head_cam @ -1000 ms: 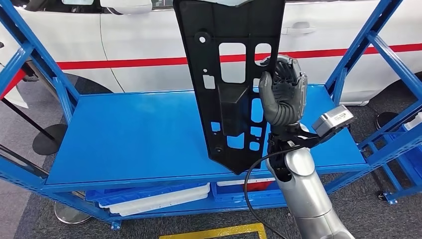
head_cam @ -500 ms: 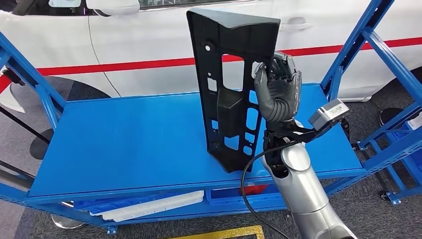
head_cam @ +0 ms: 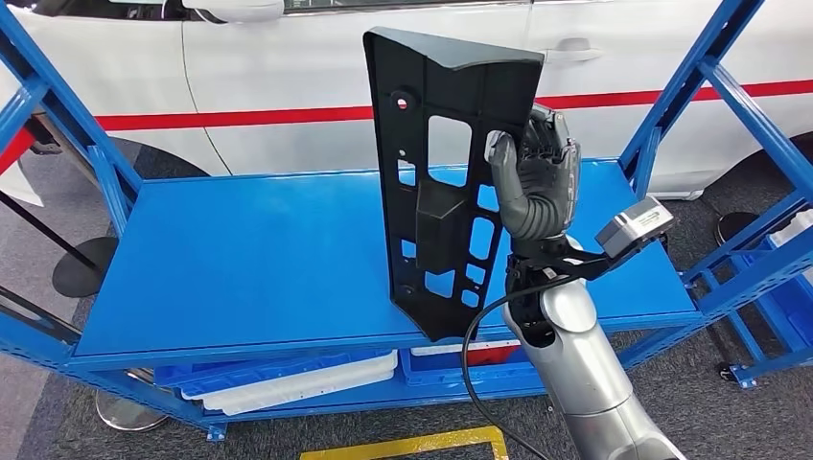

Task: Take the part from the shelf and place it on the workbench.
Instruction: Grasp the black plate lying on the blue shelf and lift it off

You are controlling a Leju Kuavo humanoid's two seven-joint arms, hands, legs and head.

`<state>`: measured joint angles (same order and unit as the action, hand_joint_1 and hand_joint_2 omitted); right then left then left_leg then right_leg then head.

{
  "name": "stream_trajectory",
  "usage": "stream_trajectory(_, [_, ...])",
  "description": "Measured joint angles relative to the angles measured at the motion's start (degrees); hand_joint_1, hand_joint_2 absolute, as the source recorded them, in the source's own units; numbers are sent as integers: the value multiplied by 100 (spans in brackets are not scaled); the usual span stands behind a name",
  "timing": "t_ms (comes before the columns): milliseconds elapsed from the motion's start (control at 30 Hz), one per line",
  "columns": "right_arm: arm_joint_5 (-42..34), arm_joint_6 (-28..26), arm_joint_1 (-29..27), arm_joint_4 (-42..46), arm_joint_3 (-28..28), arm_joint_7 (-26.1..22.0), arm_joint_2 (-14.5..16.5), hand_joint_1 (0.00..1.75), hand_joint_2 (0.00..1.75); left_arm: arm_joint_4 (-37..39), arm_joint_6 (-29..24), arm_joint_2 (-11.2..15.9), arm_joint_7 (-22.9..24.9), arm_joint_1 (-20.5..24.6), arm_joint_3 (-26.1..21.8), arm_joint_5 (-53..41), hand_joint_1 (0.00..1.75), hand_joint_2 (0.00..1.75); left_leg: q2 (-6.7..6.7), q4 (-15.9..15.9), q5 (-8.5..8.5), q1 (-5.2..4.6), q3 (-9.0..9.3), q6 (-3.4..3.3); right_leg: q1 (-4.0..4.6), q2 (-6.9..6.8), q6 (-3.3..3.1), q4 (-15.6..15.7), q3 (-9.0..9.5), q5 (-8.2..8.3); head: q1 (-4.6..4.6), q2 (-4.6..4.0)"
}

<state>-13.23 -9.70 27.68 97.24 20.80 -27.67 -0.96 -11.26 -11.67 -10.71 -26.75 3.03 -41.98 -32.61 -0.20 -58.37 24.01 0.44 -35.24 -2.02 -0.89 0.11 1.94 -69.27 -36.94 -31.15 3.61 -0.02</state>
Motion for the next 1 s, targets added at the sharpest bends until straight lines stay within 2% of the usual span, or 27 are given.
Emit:
stream_trajectory(33, [1,-3,5,6,1,2,0,175,175,0,-13,0,0,0,0,-12,0,0,-2,-13,-13,-3,-26,17,0,-4,-15,435,287,93,0,0])
stream_trajectory(67, [7,-10,8,16,1,7,1,175,175,0,-27,0,-1,2,0,-22,0,0,-4,-21,-28,-8,-41,41,14,-1,-41,766,498,180,0,0])
stream_trajectory(100, [21,-20,12,26,2,24,1,175,175,0,-40,0,-1,4,0,-30,0,0,-7,-30,-46,-14,-50,71,28,2,-72,989,630,212,0,0])
stream_trajectory(167, [68,-43,19,35,4,91,1,175,175,0,-52,0,2,9,-1,-33,0,0,-10,-24,-91,-21,-59,142,59,13,-145,1068,645,246,0,0])
stream_trajectory(233, [130,-51,34,27,11,176,1,175,175,0,-56,3,8,10,-1,-31,0,0,-14,-53,-82,-19,-93,207,34,-1,-229,1117,623,288,0,0])
stream_trajectory(267, [167,-43,46,18,21,213,2,175,175,0,-57,4,11,9,-1,-31,0,0,-14,-171,17,-16,-147,236,19,-10,-271,1138,607,322,0,0])
stream_trajectory(300, [213,-25,58,-1,36,258,2,175,175,0,-59,6,14,8,-1,-33,0,0,-14,-404,186,-8,-242,263,8,-20,-306,1153,587,352,0,0])
stream_trajectory(367, [314,24,78,-74,79,347,2,175,175,0,-60,7,17,5,-1,-36,0,0,-11,-1157,626,9,-527,312,20,-31,-341,1151,534,390,0,0])
stream_trajectory(400, [364,48,82,-122,103,386,2,175,175,0,-61,7,17,2,-1,-37,0,0,-10,-1488,762,14,-641,327,28,-35,-345,1147,510,405,0,0])
stream_trajectory(433, [410,71,84,-170,125,415,2,175,175,0,-62,7,17,-1,-1,-37,0,0,-10,-1654,797,16,-676,333,33,-38,-343,1142,491,418,0,0])
stream_trajectory(467, [453,96,90,-213,141,440,2,175,175,0,-64,7,17,-4,-1,-36,0,0,-10,-1586,715,15,-597,328,38,-38,-338,1137,480,427,0,0])
stream_trajectory(500, [487,125,103,-253,156,462,2,175,175,0,-66,7,17,-5,-1,-33,0,0,-10,-1294,551,15,-412,309,42,-38,-333,1131,478,432,0,0])
stream_trajectory(567, [553,180,146,-328,181,510,2,175,175,0,-70,12,17,-3,-1,-27,0,0,-12,-464,268,-1,61,243,53,-35,-313,1122,472,436,0,0])
stream_trajectory(600, [585,205,173,-369,196,536,2,175,175,0,-74,15,16,-2,-1,-23,0,0,-12,-173,204,-15,218,213,57,-31,-290,1120,466,444,0,0])
stream_trajectory(633, [626,224,198,-413,214,563,2,175,175,0,-78,17,13,-2,-1,-19,0,0,-13,-13,198,-31,297,188,58,-27,-264,1121,457,454,0,0])
stream_trajectory(700, [734,244,248,-506,258,618,2,175,175,0,-84,17,4,-2,-2,-16,0,0,-13,53,187,-33,313,145,63,-20,-196,1137,451,476,0,0])
stream_trajectory(767, [856,234,286,-592,297,660,2,175,175,0,-85,13,-5,-1,-3,-32,0,0,-5,130,142,0,330,77,66,-15,-139,1045,411,392,0,0])
stream_trajectory(800, [902,225,299,-631,309,670,2,175,175,0,-84,10,-8,3,-3,-45,0,0,0,167,115,18,336,44,65,-13,-117,846,319,263,0,0])
stream_trajectory(867, [961,205,293,-697,324,677,2,175,175,0,-76,7,-13,5,-3,-79,0,0,6,180,93,18,316,14,47,-11,-86,134,-25,-96,0,0])
stream_trajectory(900, [978,197,276,-723,330,678,2,175,175,0,-73,6,-13,3,-3,-95,0,0,6,175,89,17,305,11,35,-10,-68,-223,-202,-222,0,0])
stream_trajectory(933, [994,181,251,-744,333,680,2,175,175,0,-67,6,-13,-1,-3,-113,0,0,5,169,87,16,298,10,22,-11,-51,-427,-307,-247,0,0])
stream_trajectory(967, [1011,160,225,-760,335,682,1,175,175,0,-62,5,-10,-4,-2,-133,0,0,3,159,87,17,294,13,6,-12,-39,-405,-302,-156,0,0])
stream_trajectory(1000, [1026,137,201,-769,335,686,-2,175,175,0,-56,3,-7,-6,1,-153,0,0,0,144,91,18,293,19,-11,-14,-34,-157,-186,27,0,0])
